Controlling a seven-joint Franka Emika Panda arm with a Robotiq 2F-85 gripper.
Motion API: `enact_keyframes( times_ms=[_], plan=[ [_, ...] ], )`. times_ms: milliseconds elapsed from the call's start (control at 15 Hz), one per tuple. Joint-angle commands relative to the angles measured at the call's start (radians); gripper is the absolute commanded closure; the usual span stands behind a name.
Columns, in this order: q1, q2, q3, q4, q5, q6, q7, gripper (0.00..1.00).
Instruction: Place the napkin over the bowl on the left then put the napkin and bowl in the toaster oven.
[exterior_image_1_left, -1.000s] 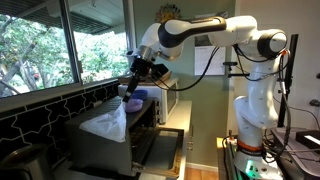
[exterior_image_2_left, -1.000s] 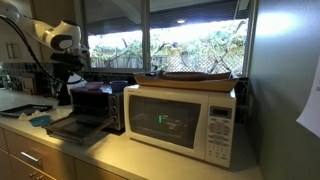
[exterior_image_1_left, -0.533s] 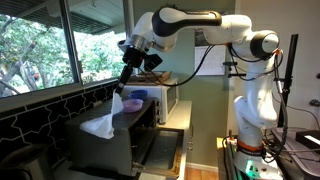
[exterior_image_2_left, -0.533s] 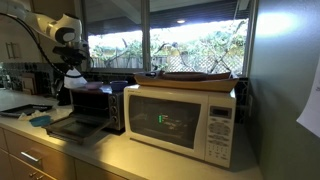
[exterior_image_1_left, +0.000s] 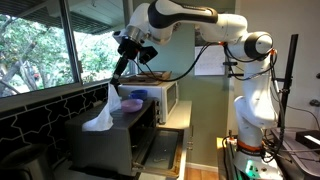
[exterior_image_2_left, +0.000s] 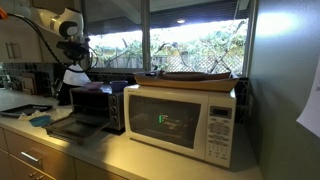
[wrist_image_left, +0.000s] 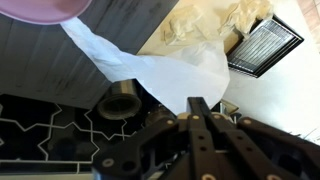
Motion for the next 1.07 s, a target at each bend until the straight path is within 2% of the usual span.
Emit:
enact_keyframes(
  times_ms=[0,467,533,733,1000],
  plan=[
    [-0.006,0.082,0.012,0.121,-0.044,-0.061,-0.014,1.00],
    [-0.021,0.180,0.013,0.310,-0.133,-0.156,-0.036,1.00],
    [-0.013,0.179,-0.003,0.316,-0.135,-0.165,-0.045,1.00],
    [-0.027,0.147,-0.019,0.300,-0.132,-0.182,-0.056,1.00],
    [-0.050,0.070,-0.043,0.205,-0.132,-0.195,-0.032,1.00]
  ],
)
